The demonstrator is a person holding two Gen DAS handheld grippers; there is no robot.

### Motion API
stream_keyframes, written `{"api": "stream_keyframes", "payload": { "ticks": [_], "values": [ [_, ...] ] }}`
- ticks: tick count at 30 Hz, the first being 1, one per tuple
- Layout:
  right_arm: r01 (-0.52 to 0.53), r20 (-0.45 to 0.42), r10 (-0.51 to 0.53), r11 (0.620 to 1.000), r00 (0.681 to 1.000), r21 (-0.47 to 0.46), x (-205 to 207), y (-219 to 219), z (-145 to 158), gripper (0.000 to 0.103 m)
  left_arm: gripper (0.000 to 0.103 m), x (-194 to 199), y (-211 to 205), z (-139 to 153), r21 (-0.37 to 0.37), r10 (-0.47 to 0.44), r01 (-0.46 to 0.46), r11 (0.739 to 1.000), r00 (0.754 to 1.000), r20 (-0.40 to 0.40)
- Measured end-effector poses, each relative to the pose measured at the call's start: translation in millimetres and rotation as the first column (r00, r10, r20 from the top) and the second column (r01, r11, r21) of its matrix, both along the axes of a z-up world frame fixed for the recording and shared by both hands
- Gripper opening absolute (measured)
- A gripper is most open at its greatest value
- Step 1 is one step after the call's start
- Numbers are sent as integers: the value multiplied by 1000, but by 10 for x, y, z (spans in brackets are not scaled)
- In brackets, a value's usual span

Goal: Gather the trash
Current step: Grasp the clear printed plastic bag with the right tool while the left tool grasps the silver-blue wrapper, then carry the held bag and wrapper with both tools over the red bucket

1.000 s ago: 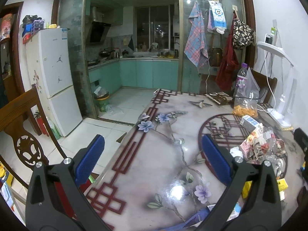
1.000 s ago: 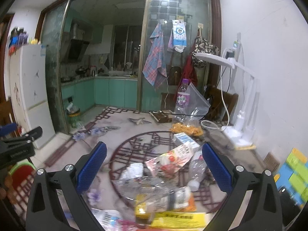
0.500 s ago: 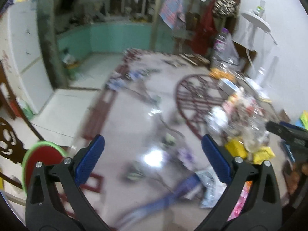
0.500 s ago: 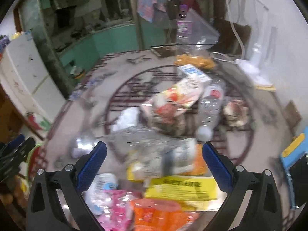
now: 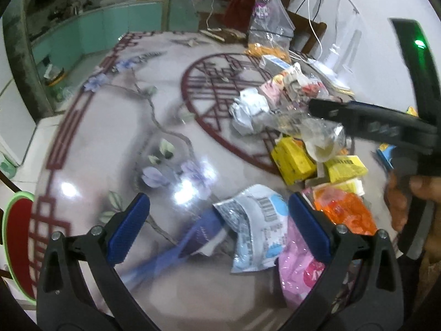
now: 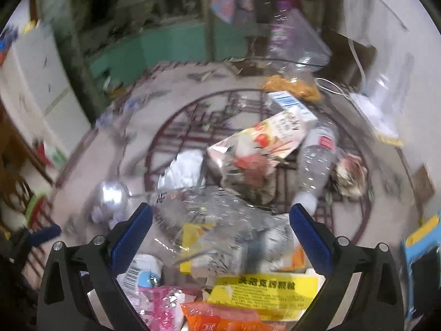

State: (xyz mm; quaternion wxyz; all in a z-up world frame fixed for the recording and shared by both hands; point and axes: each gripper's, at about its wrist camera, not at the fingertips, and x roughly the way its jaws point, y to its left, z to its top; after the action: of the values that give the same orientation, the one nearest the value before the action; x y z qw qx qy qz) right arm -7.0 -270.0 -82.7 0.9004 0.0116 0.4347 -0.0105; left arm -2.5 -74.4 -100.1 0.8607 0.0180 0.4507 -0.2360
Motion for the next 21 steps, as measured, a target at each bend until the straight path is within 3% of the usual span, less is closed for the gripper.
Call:
{"api": "stream_keyframes", "payload": {
  "ticks": [1,3,5,10,13,16,18,21],
  "values": [
    [-7,-15,7,1000,1000,-11,89,28,-63,91,99,0,0,-14,-1,-3,3,1000,1000,-9],
    [-2,-44,3,1000,999,12,71,-30,-105,47,99,-11,-9,-26,0,-9,9,1000,1000,-16],
    [18,-45,-15,998,999,61,38,-127,-101,38,99,1,-38,-58,2,-21,21,1000,999,-31],
    [33,40,-41,984,998,175,-70,-335,87,26,99,35,-129,-156,-25,-71,68,997,991,-114],
    [22,74,-38,979,997,202,1,-262,138,25,92,13,-187,-229,-40,-102,96,995,983,-156],
    [13,96,-34,977,995,213,-38,-231,216,25,70,7,-231,-298,-47,-111,104,993,978,-179],
    [4,105,-28,976,994,217,-11,-192,243,25,42,27,-236,-375,-58,-107,97,994,970,-217],
    [-3,124,-24,978,992,208,-29,-144,270,25,26,71,-181,-434,-83,-92,73,994,963,-254]
  ]
}}
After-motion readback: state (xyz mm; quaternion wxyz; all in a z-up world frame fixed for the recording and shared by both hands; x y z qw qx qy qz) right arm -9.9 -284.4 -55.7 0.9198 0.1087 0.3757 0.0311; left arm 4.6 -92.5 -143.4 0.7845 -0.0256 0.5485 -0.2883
